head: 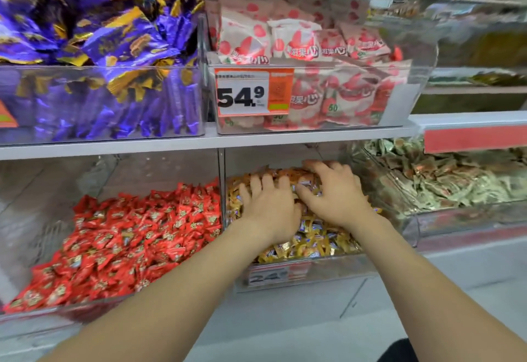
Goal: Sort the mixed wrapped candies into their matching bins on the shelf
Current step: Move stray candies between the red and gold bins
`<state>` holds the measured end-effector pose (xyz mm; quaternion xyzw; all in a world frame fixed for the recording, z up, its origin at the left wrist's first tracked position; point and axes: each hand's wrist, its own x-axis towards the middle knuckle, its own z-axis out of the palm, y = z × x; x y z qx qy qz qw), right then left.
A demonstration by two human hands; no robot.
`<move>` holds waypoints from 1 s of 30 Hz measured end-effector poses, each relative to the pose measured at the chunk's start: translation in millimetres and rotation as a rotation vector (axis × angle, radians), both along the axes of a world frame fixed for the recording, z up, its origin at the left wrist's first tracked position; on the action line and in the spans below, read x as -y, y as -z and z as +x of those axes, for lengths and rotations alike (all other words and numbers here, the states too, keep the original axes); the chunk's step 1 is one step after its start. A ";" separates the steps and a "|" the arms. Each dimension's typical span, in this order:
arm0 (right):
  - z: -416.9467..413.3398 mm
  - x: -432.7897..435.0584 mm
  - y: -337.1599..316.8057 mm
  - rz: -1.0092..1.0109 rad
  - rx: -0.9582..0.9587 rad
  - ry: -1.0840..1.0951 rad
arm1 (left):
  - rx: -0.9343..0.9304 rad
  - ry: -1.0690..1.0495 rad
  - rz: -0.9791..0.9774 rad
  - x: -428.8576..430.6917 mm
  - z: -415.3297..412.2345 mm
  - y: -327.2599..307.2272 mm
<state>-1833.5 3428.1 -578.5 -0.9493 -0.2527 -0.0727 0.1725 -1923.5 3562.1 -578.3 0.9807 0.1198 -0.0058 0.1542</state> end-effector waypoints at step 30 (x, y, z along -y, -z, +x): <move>-101.5 -276.3 33.8 -0.207 -0.240 -0.657 | -0.228 -0.375 -0.018 -313.1 -132.5 59.9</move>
